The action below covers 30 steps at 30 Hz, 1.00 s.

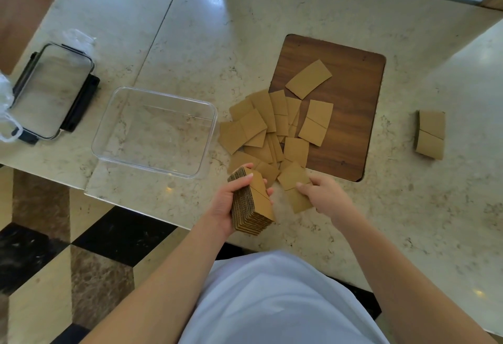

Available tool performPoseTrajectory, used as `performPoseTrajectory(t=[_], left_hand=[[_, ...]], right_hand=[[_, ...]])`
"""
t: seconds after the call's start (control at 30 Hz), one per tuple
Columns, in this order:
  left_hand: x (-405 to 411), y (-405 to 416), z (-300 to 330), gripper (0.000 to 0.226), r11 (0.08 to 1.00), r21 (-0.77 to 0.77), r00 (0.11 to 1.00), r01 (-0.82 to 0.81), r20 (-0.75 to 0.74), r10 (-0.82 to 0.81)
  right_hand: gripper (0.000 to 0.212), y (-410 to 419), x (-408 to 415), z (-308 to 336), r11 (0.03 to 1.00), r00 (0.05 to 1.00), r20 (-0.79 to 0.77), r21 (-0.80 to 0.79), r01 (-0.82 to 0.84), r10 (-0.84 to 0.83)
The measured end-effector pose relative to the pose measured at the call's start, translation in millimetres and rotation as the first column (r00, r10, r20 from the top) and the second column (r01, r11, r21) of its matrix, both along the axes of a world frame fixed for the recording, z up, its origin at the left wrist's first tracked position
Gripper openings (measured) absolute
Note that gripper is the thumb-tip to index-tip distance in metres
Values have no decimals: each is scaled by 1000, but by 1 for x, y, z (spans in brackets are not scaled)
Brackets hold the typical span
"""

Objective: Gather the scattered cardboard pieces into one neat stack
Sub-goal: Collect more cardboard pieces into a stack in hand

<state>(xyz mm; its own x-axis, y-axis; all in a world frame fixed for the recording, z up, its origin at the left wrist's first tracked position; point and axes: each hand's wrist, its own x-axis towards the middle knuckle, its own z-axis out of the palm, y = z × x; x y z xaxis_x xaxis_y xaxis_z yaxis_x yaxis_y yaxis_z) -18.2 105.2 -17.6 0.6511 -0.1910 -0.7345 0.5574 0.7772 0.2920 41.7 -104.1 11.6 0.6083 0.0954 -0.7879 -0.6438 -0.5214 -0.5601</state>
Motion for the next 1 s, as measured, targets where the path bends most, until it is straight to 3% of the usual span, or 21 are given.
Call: performPoseTrajectory(t=[0.07, 0.17, 0.23, 0.3, 0.37, 0.47, 0.6, 0.67, 0.77, 0.83, 0.9, 1.0], left_hand=[[0, -1, 0, 51, 1000, 5, 1000, 5, -10, -5], [1, -4, 2, 54, 999, 31, 999, 18, -32, -17], [2, -7, 4, 54, 996, 77, 999, 40, -30, -38], [1, -9, 7, 53, 991, 115, 998, 64, -29, -61], [1, -7, 9, 50, 989, 118, 996, 87, -4, -87], [-1, 7, 11, 46, 992, 101, 996, 80, 39, -84], [-10, 25, 5, 69, 998, 34, 995, -53, 86, 50], [-14, 27, 1, 83, 993, -24, 987, -111, 110, 113], [-19, 29, -1, 75, 989, -59, 984, -137, 110, 142], [-22, 31, -2, 70, 990, -38, 987, -137, 75, 140], [-25, 32, -3, 65, 989, -16, 988, -149, 33, 150], [-25, 34, -1, 50, 987, -5, 987, -158, 2, 158]], right_hand=[[27, -1, -2, 8, 994, 994, -22, -15, 110, -111], [17, 11, -5, 19, 951, 941, -160, 35, 307, -298], [21, 26, -12, 22, 984, 969, -188, 37, 172, -162], [34, 40, -20, 21, 990, 986, -92, -7, -144, 142], [45, 52, -23, 19, 944, 945, 11, -55, -327, 328], [56, 61, -11, 15, 802, 816, 68, -250, -543, 574], [35, 69, 17, 2, 837, 815, 292, -403, -370, 500], [26, 77, 22, -9, 795, 724, 400, -503, -339, 562], [43, 89, 14, -26, 665, 566, 406, -641, -383, 718], [43, 95, 10, -33, 668, 529, 451, -659, -345, 718], [40, 97, 10, -36, 726, 577, 482, -608, -322, 660], [31, 92, 15, -32, 890, 816, 400, -361, -278, 417]])
